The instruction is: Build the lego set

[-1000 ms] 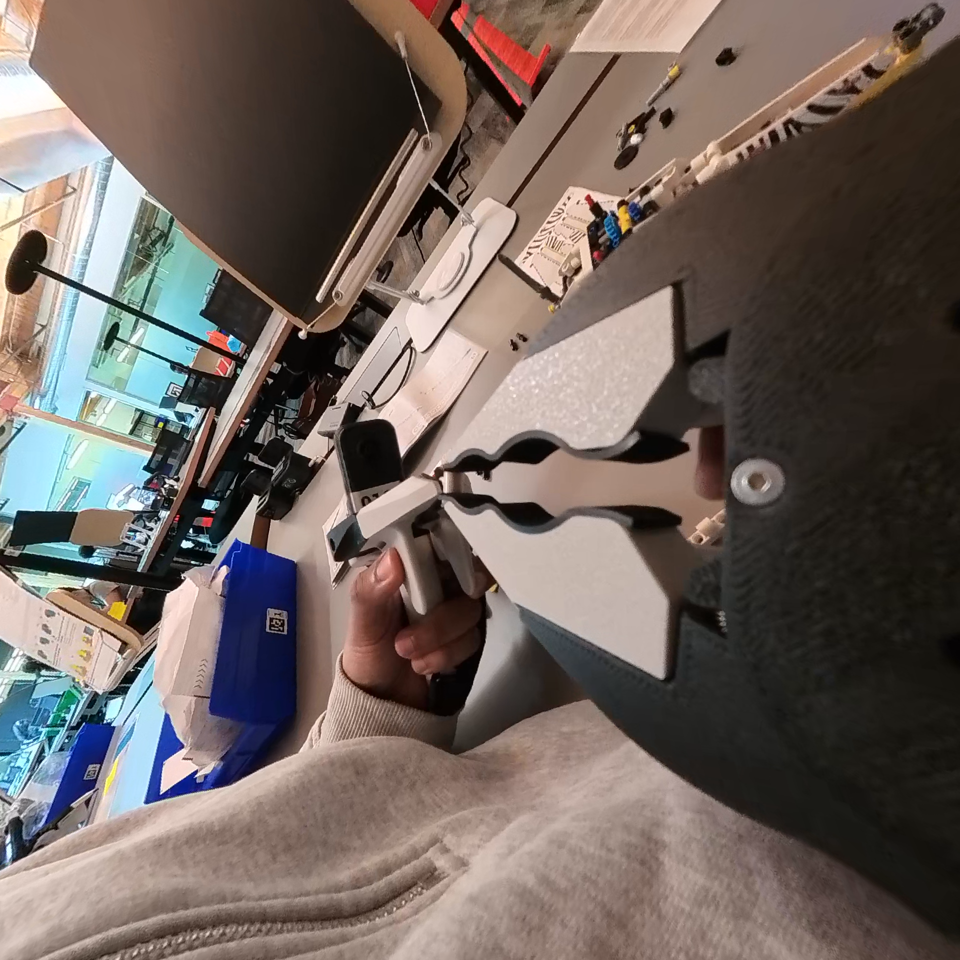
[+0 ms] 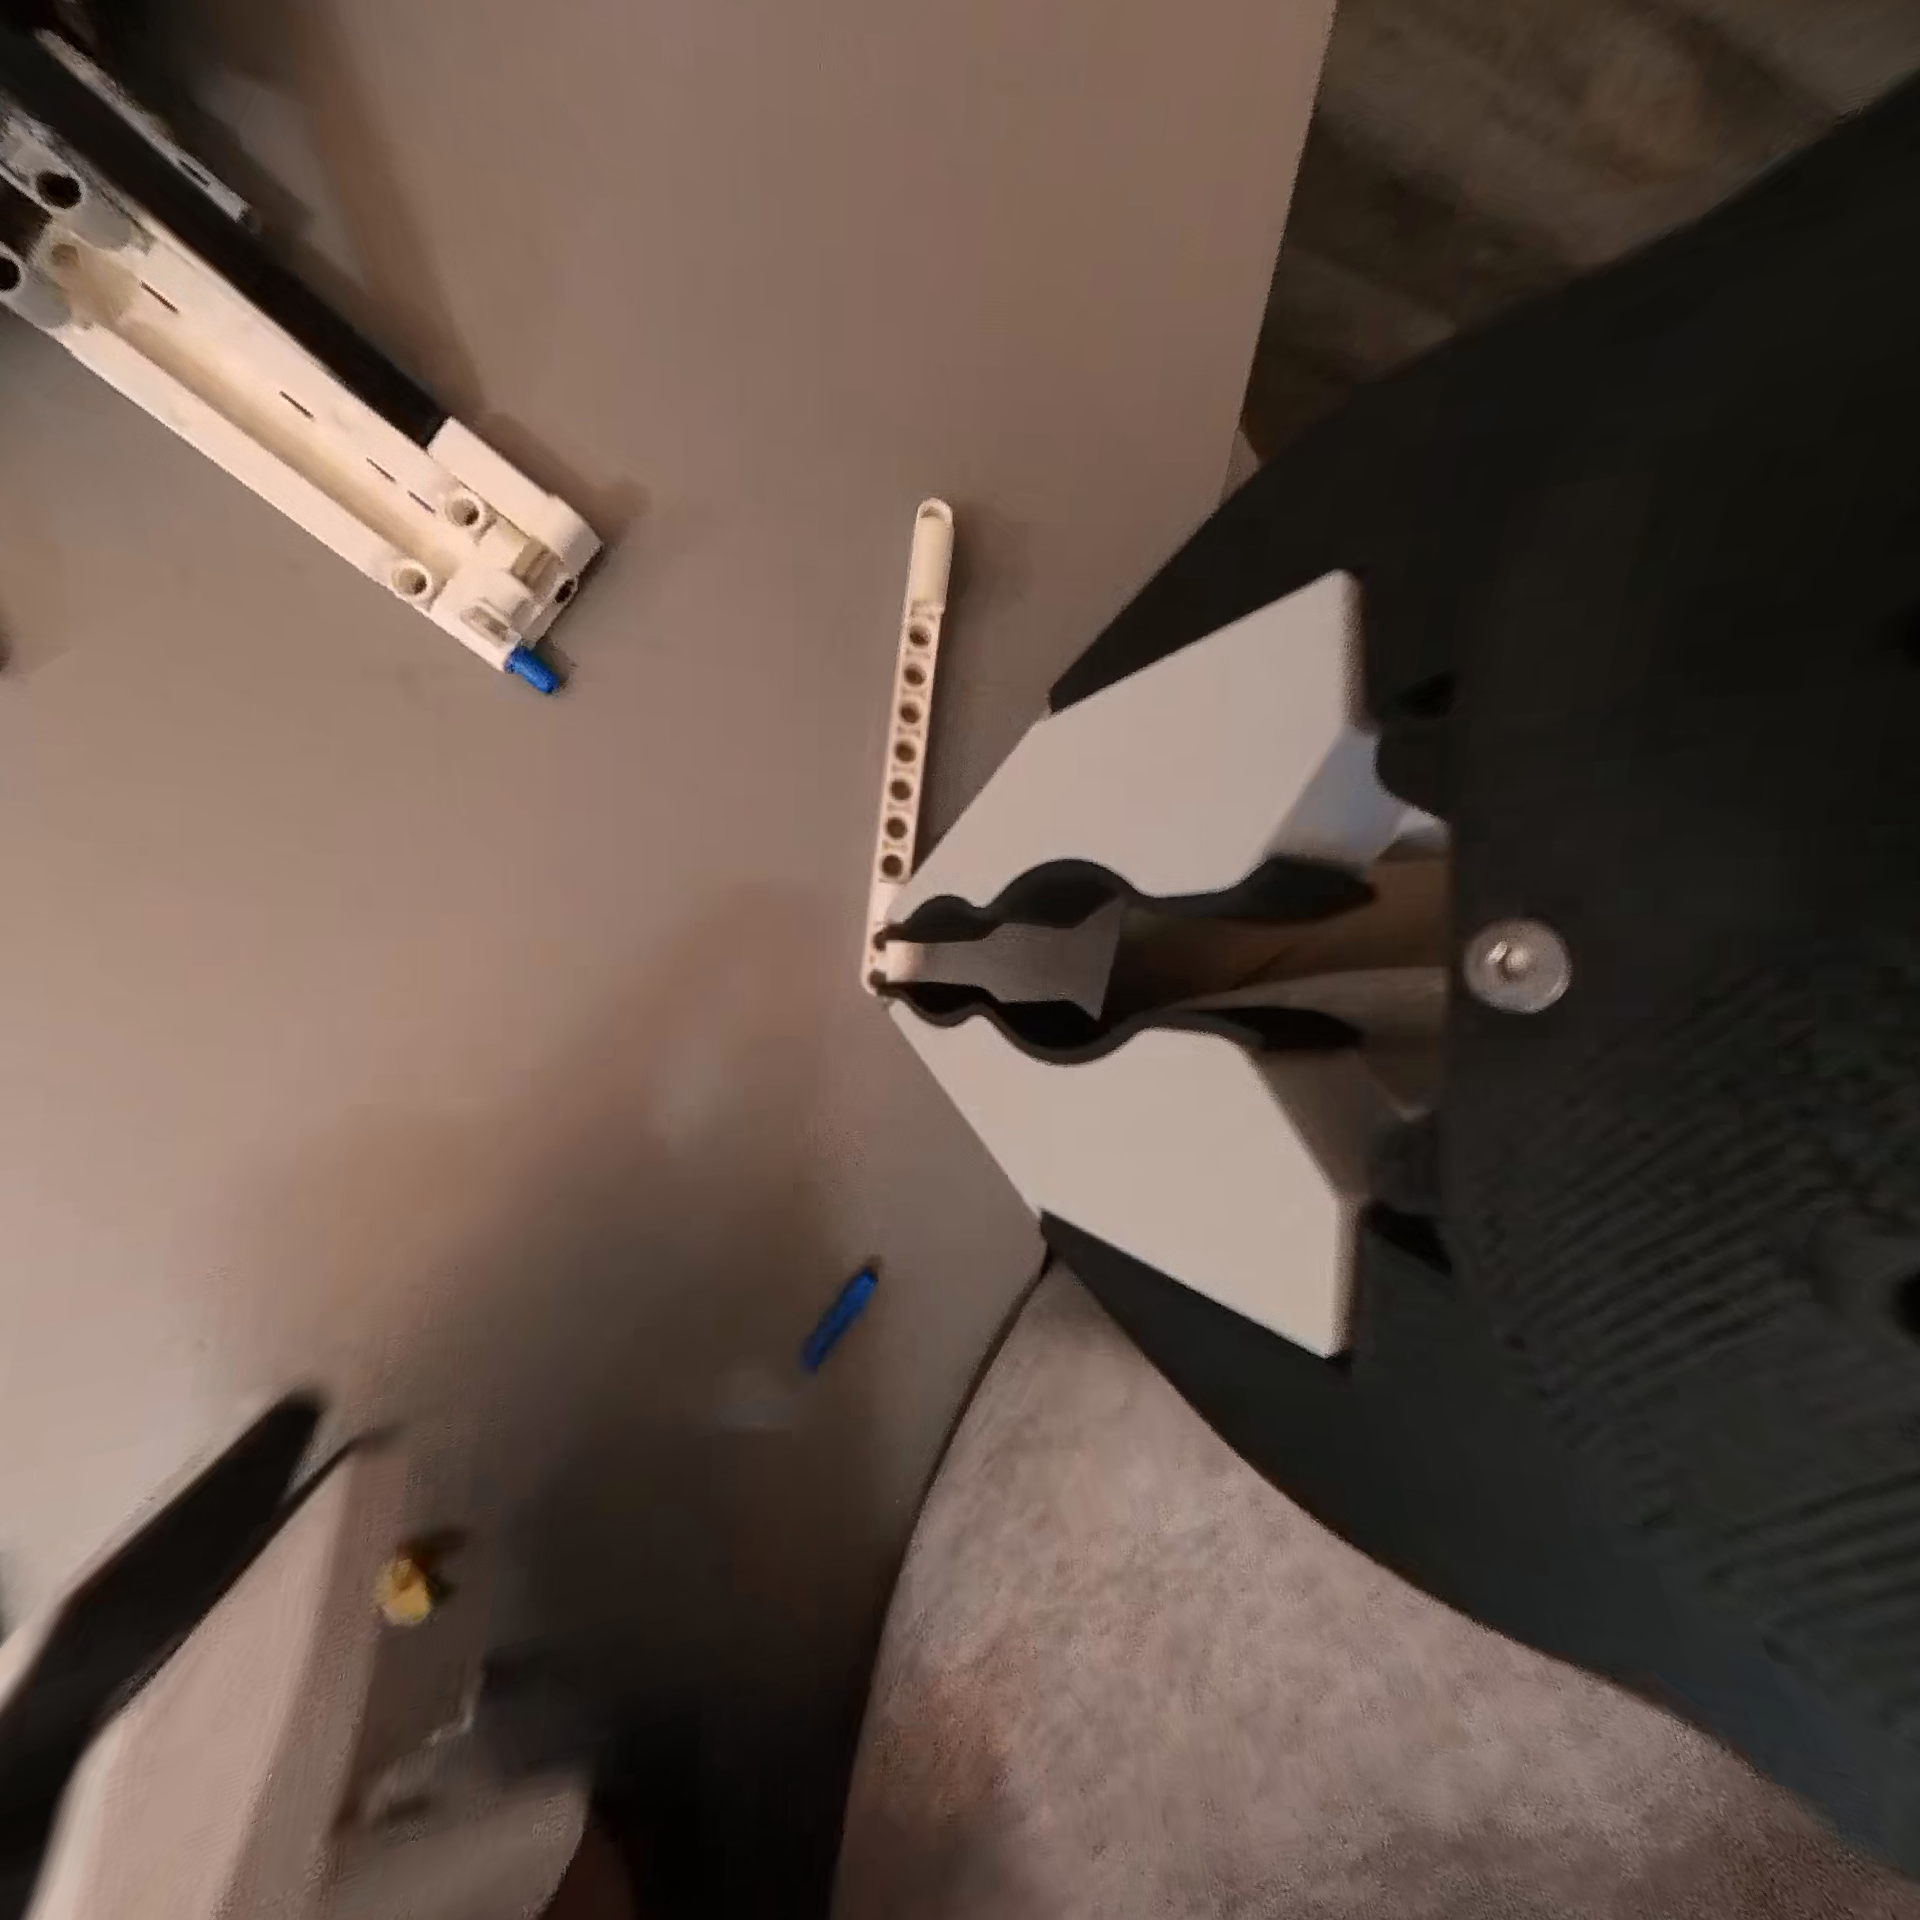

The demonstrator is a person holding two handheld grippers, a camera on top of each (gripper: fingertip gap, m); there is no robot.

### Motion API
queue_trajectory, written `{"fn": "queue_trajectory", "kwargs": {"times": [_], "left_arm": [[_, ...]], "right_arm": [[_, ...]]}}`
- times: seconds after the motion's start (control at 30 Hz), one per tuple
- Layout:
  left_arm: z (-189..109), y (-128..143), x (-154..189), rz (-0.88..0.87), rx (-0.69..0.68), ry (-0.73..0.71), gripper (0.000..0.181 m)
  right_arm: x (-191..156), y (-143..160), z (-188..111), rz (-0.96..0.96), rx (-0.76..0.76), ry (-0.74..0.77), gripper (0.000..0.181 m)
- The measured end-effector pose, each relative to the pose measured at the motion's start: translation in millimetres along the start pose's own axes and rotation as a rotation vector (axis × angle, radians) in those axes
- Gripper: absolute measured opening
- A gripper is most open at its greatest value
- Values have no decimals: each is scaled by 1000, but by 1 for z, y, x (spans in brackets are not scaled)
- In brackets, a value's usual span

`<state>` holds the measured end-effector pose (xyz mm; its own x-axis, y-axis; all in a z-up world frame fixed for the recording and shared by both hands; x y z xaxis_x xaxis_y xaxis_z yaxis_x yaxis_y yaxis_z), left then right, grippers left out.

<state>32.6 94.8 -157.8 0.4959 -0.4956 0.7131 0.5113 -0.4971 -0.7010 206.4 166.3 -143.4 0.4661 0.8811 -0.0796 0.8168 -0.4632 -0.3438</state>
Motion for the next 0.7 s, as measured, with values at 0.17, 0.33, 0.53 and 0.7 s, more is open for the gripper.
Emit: {"fn": "queue_trajectory", "kwargs": {"times": [0.17,0.33,0.53,0.7], "left_arm": [[-29,-7,-9,-109,130,43,1],[-31,-6,-11,-165,141,89,0],[-30,-4,-14,-183,136,88,0],[-29,-3,-14,-187,128,86,0]], "right_arm": [[-4,-6,6,13,-82,83,6],[-5,-10,7,17,-128,102,6],[-3,-14,7,-9,-173,97,6],[-1,-16,7,-14,-185,97,6]]}}
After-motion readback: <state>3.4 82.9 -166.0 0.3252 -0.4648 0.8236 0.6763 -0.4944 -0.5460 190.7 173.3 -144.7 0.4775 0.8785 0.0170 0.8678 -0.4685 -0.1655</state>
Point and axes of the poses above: each gripper's, where its closed fingertips meet, z out along the fingers, y out of its underside, x = y × z across the jaws, the point moved 9 cm from there along -z, back along the fingers, and after that the axes turned 5 degrees about z, right-handed, at the moved point
